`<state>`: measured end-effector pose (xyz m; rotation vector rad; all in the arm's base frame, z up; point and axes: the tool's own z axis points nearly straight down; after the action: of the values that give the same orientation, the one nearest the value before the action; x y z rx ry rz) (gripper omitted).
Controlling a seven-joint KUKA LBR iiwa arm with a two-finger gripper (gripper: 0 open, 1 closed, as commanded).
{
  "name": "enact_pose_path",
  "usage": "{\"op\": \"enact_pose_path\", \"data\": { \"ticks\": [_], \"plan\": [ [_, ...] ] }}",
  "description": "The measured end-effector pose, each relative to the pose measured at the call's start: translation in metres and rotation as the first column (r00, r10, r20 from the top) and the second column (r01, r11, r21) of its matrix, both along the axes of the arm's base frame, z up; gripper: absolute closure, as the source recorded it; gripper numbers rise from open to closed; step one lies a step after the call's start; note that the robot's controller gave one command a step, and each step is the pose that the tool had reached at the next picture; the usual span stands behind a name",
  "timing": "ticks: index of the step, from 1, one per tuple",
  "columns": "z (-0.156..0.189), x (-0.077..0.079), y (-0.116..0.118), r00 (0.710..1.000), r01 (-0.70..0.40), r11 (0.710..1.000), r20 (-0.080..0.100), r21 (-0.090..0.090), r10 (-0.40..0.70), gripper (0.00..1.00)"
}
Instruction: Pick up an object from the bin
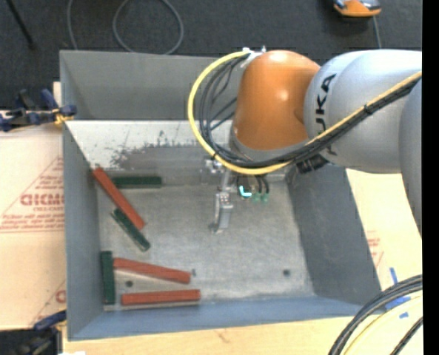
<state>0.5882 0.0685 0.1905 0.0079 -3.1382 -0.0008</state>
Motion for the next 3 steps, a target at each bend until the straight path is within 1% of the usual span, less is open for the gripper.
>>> {"op": "enact_pose_path", "data": {
  "ticks": [1, 2, 3],
  "plan": [
    [-0.123, -0.002, 0.084, 0.974, 0.226, 0.974, 0.001, 0.000, -0.226, 0.00],
    [-0.088, 0.018, 0.118, 0.891, 0.454, 0.891, 0.008, 0.005, -0.454, 0.00],
    [-0.090, 0.008, 0.141, 0.857, 0.515, 0.857, 0.005, 0.002, -0.515, 0.00]
  ]
}}
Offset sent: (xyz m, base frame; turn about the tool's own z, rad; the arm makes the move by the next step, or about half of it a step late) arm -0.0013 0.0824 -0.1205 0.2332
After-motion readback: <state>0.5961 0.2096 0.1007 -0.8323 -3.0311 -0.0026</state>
